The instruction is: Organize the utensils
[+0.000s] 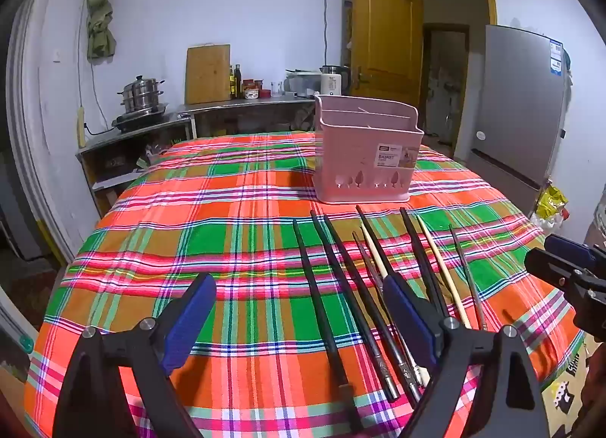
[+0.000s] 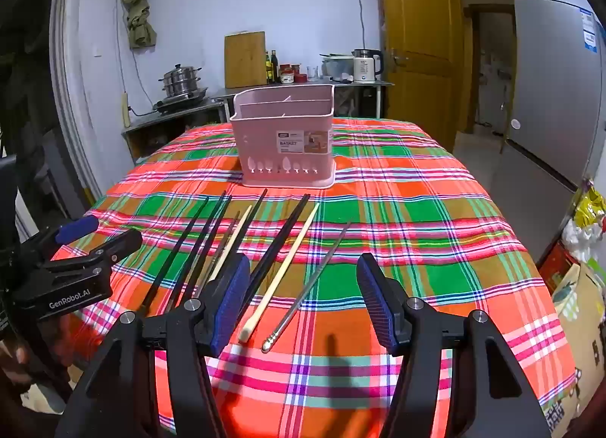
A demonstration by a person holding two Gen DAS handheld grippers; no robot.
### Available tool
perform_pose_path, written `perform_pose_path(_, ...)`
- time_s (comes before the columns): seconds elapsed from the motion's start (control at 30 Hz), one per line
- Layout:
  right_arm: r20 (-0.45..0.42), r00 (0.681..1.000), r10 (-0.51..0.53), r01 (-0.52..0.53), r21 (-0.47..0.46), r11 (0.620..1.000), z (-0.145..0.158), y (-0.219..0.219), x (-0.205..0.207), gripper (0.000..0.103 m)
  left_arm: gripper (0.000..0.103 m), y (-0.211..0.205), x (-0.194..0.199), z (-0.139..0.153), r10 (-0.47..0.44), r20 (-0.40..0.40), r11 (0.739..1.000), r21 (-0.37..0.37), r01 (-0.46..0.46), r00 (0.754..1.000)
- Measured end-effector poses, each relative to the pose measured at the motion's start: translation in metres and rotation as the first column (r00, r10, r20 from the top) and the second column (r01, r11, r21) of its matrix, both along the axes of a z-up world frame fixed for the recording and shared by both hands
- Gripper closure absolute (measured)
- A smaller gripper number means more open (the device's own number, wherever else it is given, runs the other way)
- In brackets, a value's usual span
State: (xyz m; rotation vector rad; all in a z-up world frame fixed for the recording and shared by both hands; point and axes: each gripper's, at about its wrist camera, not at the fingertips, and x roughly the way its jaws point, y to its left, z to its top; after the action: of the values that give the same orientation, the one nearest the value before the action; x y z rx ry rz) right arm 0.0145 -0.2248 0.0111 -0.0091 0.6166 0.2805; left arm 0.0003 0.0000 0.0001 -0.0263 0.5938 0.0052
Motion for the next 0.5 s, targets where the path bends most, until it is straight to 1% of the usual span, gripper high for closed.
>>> perform_pose_path(0.27, 0.001, 1.000, 0.002, -0.002, -0.001, 1.000, 0.0003, 0.0002, 0.0002, 0.044, 0.013, -0.0090, 0.0025, -0.0011, 0.003, 0.003, 1.000, 0.000, -0.003, 1.000)
perform_pose_path(0.5, 0.001, 1.000, 0.001, -0.001, -0.006, 1.000, 0.0010, 0.0011, 0.0004, 0.044, 0.013, -0.0019, -0.0019, 0.0072, -0.009, 0.009, 1.000, -0.010, 0.009, 1.000)
